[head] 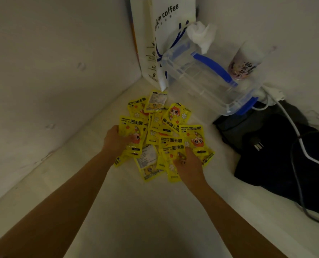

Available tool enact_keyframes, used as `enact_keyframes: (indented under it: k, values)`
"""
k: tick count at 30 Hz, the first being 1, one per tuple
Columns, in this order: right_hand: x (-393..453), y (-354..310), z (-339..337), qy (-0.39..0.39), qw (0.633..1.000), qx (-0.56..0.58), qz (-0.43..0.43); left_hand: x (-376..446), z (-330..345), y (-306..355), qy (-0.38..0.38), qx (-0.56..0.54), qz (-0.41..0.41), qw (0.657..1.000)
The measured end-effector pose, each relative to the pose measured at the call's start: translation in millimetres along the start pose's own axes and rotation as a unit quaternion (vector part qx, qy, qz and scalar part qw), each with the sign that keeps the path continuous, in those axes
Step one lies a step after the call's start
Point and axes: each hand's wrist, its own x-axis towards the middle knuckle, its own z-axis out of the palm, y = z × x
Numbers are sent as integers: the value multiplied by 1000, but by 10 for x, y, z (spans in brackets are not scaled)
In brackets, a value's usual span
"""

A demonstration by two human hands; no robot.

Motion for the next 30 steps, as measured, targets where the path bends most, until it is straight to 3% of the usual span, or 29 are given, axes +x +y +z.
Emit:
enact_keyframes:
  k: [8, 13, 24, 30]
  values:
    - [171, -184, 161, 29, 988, -140, 52, 42, 206, 103, 30, 102, 38, 994]
    - [233, -208, 219, 38, 986, -147, 75, 72, 228, 59, 33, 94, 16, 995]
    - [319, -4, 267, 18, 996, -61, 59, -145, 199, 11, 57, 74, 36, 995]
    - [166, -14, 90, 12, 999, 4, 49, -266, 136, -51, 51, -6, 13, 999]
